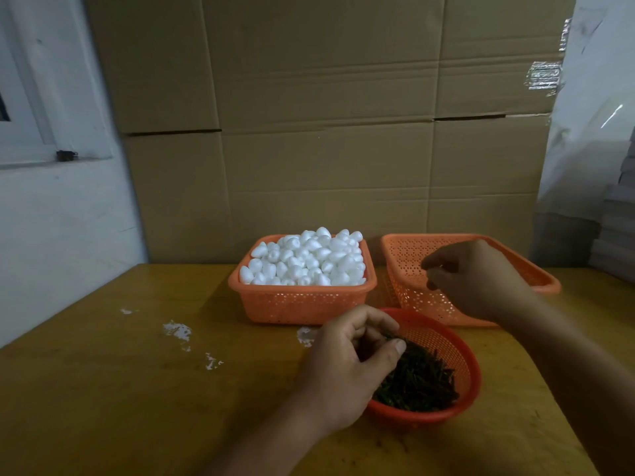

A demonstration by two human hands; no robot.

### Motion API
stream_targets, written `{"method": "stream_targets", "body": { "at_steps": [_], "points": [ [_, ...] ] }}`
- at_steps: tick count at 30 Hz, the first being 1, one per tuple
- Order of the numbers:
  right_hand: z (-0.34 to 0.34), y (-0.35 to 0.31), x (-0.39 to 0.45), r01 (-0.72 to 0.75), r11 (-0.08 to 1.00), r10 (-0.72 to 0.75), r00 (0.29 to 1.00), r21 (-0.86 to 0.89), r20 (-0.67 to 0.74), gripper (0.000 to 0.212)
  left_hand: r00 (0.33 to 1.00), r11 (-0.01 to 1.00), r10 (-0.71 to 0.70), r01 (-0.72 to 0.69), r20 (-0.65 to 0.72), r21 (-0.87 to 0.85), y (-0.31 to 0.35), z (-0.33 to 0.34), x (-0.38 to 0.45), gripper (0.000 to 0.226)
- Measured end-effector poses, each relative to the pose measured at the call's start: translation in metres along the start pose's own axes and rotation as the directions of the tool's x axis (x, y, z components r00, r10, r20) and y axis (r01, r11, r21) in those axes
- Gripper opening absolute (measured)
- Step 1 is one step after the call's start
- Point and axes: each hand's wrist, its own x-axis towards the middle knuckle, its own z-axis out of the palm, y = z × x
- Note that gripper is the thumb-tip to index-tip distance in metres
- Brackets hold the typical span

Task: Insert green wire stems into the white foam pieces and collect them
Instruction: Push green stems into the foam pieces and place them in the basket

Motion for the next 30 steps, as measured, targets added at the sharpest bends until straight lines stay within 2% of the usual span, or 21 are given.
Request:
{"method": "stream_targets", "body": {
  "at_steps": [4,11,14,17,21,27,30],
  "points": [
    [-0.001,-0.012,-0.041,0.103,0.993,-0.103,0.995,0.060,-0.006,0.024,1.000,1.000,0.012,-0.012,0.000,-0.012,0.001,0.002,-0.001,0.012],
    [0.008,-0.019,-0.073,0.142,0.984,-0.138,0.989,0.103,-0.042,0.030,0.999,0.999,0.029,-0.028,-0.035,0.026,0.004,0.006,0.001,0.006],
    [0.010,-0.018,-0.075,0.146,0.983,-0.143,0.989,0.107,-0.037,0.029,0.996,0.998,0.019,-0.013,-0.082,0.069,0.007,-0.003,0.013,0.003],
    [0.013,-0.018,-0.075,0.137,0.982,-0.133,0.990,0.130,-0.035,0.028,0.984,0.986,-0.019,0.047,-0.179,0.157,0.002,-0.024,0.040,0.013],
    [0.018,-0.019,-0.076,0.156,0.980,-0.151,0.987,0.120,-0.044,0.029,0.967,0.906,-0.017,0.123,-0.255,0.404,-0.008,-0.057,0.086,0.009],
    [0.021,-0.016,-0.076,0.177,0.981,-0.172,0.983,0.078,-0.061,0.025,0.982,0.757,0.015,0.111,-0.187,0.644,-0.015,-0.071,0.143,0.025],
    [0.024,-0.013,-0.076,0.190,0.981,-0.188,0.979,0.028,-0.078,0.025,0.995,0.663,0.036,0.047,-0.095,0.747,-0.020,-0.063,0.159,0.027]
  ]
}}
